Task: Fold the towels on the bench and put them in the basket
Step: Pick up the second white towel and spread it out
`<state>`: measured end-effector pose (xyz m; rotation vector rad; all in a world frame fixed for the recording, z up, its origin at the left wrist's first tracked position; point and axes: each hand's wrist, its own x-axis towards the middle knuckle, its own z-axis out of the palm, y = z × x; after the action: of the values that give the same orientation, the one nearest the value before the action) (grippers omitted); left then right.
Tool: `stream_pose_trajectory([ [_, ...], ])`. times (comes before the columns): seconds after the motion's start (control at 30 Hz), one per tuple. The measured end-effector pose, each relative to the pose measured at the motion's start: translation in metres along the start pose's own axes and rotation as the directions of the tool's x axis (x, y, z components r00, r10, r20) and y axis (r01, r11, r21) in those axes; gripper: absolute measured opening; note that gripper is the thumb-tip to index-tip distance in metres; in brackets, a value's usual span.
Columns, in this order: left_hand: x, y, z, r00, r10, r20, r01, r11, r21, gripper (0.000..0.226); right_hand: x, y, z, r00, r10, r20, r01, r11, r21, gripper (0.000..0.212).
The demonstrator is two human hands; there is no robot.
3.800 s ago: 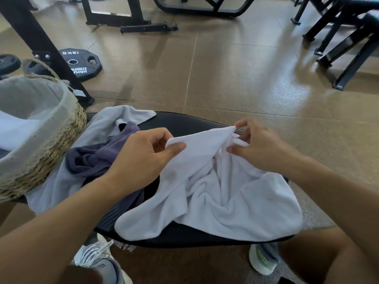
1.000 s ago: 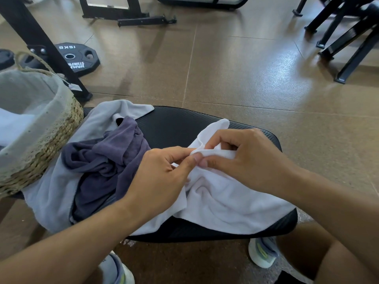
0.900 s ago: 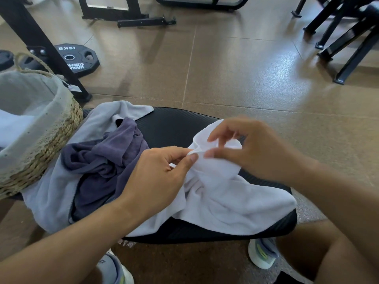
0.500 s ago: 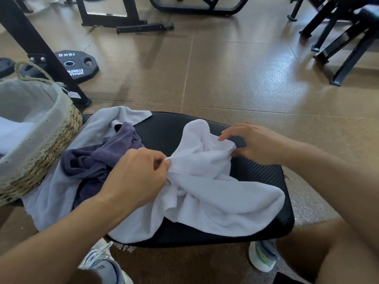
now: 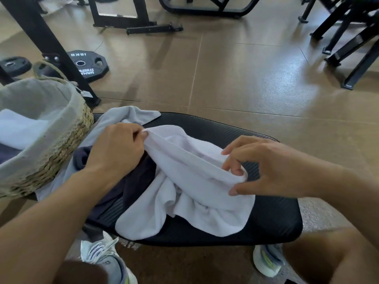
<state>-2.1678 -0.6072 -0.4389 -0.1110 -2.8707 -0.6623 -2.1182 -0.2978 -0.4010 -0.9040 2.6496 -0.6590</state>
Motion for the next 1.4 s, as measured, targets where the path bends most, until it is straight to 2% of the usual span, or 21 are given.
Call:
stream_pose_trajectory([
  [0.07,0.003,-0.002,0.003,1.000,-0.005,0.000,0.005,1.000,0.012,0.024,-0.004,-0.002,0.002,0.999,-0.026,-0.032,0.023,0.996,-0.081,0.033],
  [0.13,0.005,-0.003,0.005,1.000,-0.002,0.005,0.001,1.000,0.022,0.025,-0.007,0.003,-0.003,0.996,0.016,-0.084,-0.026,0.992,-0.122,0.030],
  [0.27,0.007,-0.007,0.007,0.999,-0.012,0.030,0.012,1.000,-0.003,0.024,-0.012,0.024,-0.019,0.960,0.183,-0.211,-0.195,0.980,-0.036,0.026],
  [0.37,0.006,-0.003,0.008,0.996,-0.009,0.094,0.020,0.994,-0.111,0.016,-0.013,0.045,-0.022,0.917,0.275,-0.288,-0.283,0.959,0.014,0.007],
  [0.43,0.004,0.002,0.008,0.995,0.003,0.102,0.014,0.986,-0.168,0.013,-0.011,0.059,-0.022,0.885,0.329,-0.329,-0.337,0.941,0.034,0.019],
  [0.53,0.003,0.005,0.008,0.998,-0.019,0.052,0.032,0.965,-0.261,0.018,-0.007,0.072,-0.022,0.854,0.382,-0.353,-0.388,0.920,0.058,0.017],
  [0.6,0.004,0.007,0.006,0.998,-0.064,0.007,0.062,0.942,-0.331,0.017,-0.007,0.077,-0.023,0.863,0.407,-0.301,-0.410,0.910,0.056,0.017],
  [0.67,0.005,0.007,0.004,0.994,-0.097,-0.041,0.075,0.928,-0.365,0.017,-0.008,0.076,-0.024,0.900,0.401,-0.171,-0.394,0.916,0.076,0.018],
  [0.8,0.009,0.001,0.001,0.986,-0.145,-0.080,0.094,0.889,-0.448,0.023,-0.010,0.066,-0.022,0.959,0.275,0.074,-0.285,0.937,0.202,0.018],
  [0.9,0.011,-0.006,0.000,0.984,-0.151,-0.090,0.091,0.877,-0.472,0.022,-0.011,0.063,-0.022,0.963,0.239,0.127,-0.263,0.940,0.218,0.015],
  [0.97,0.013,-0.010,0.002,0.986,-0.134,-0.100,0.082,0.908,-0.411,0.022,-0.010,0.063,-0.023,0.967,0.246,0.061,-0.254,0.930,0.268,0.018],
  [1.03,0.012,-0.011,0.004,0.988,-0.122,-0.098,0.081,0.934,-0.348,0.021,-0.011,0.064,-0.027,0.969,0.248,-0.012,-0.224,0.894,0.389,0.022],
  [1.13,0.013,-0.011,0.004,0.992,-0.110,-0.069,0.082,0.944,-0.320,0.017,-0.011,0.064,-0.033,0.950,0.287,-0.121,-0.190,0.842,0.505,0.026],
  [1.27,0.014,-0.010,-0.002,1.000,-0.025,-0.005,0.022,0.945,-0.327,0.016,-0.011,0.071,-0.034,0.900,0.385,-0.204,-0.257,0.847,0.465,0.030],
  [1.4,0.013,-0.009,-0.008,0.998,0.022,0.058,0.003,0.920,-0.391,0.021,-0.012,0.079,-0.038,0.815,0.469,-0.342,-0.313,0.851,0.422,0.026],
])
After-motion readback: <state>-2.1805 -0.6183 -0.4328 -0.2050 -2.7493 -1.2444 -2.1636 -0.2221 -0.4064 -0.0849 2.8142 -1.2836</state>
